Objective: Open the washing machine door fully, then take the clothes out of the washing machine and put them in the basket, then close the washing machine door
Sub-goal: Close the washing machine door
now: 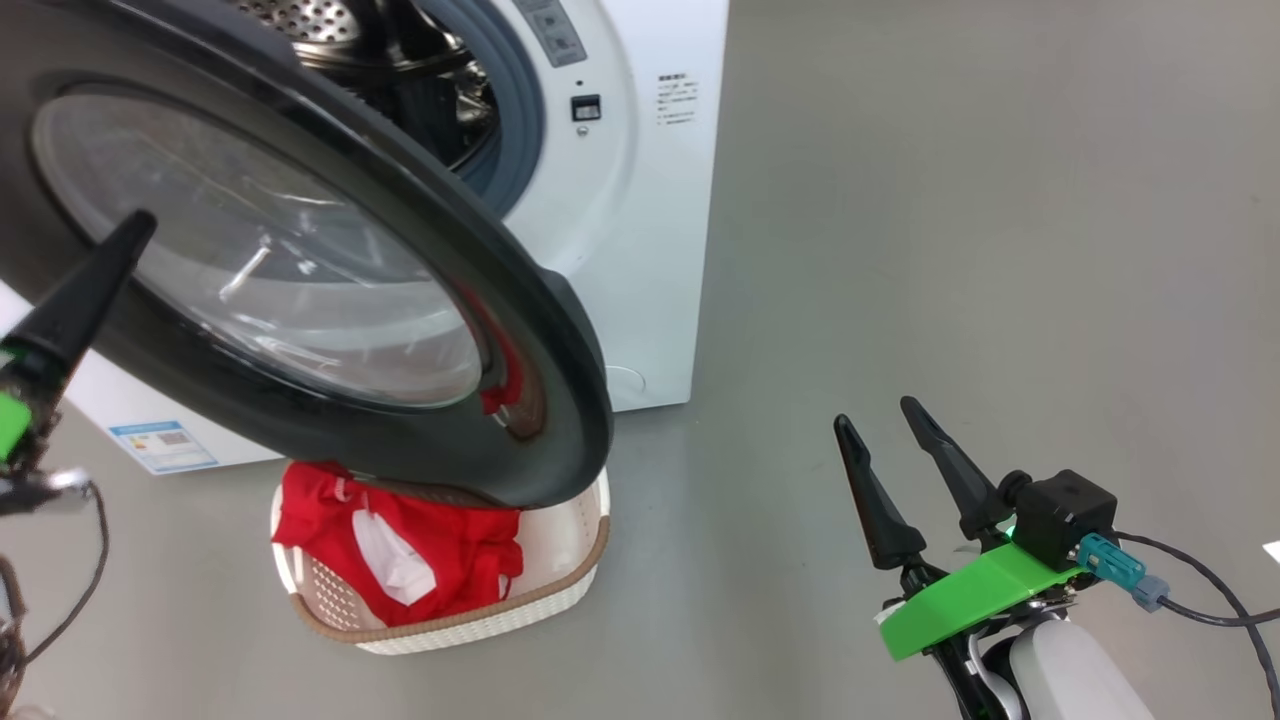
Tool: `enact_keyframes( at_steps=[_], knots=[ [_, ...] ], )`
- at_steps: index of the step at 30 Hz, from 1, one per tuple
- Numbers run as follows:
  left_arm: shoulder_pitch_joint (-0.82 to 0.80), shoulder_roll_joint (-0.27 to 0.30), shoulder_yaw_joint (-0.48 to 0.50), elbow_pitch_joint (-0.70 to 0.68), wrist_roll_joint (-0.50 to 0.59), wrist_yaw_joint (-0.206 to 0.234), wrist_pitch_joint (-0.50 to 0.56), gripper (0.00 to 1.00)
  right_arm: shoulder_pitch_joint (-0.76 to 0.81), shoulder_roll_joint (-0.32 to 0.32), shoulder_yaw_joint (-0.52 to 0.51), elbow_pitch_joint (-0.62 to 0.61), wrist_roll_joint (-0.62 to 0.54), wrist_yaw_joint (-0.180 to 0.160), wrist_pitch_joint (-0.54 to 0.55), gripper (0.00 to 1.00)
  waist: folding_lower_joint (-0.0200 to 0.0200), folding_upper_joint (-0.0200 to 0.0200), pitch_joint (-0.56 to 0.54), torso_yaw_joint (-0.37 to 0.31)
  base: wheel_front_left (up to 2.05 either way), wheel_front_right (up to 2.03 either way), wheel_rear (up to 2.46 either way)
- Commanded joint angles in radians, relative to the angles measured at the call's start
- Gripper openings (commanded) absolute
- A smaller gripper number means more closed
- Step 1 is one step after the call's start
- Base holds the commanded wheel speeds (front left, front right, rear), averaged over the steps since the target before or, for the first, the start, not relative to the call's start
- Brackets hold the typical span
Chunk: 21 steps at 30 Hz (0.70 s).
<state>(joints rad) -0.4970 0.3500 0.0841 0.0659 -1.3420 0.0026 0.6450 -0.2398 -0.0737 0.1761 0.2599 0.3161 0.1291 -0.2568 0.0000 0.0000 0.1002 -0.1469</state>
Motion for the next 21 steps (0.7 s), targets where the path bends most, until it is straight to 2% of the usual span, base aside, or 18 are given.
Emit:
enact_keyframes(
  at_steps=[1,9,15,21],
  knots=[
    [-0.003,0.055,0.045,-0.033,0.014,-0.015,-0.01,1.0,0.003,-0.001,0.017,-0.022,0.003,0.002,-0.005,1.0,0.0,0.0,-0.005,0.011,0.0,0.0,0.0],
    [0.139,0.095,0.054,-0.079,0.174,-0.096,-0.15,1.0,0.011,-0.008,0.01,-0.022,0.007,0.002,-0.005,1.0,0.0,0.0,-0.019,0.04,0.0,0.0,0.0],
    [0.26,0.084,0.046,-0.112,0.294,-0.123,-0.312,1.0,0.013,-0.015,0.012,-0.02,0.012,0.002,-0.005,1.0,0.0,0.0,-0.026,0.054,0.0,0.0,0.0],
    [0.373,0.073,-0.008,-0.123,0.43,-0.132,-0.51,1.0,0.015,-0.023,0.013,-0.022,0.015,0.002,-0.005,1.0,0.0,0.0,-0.027,0.063,0.0,0.0,0.0]
  ],
)
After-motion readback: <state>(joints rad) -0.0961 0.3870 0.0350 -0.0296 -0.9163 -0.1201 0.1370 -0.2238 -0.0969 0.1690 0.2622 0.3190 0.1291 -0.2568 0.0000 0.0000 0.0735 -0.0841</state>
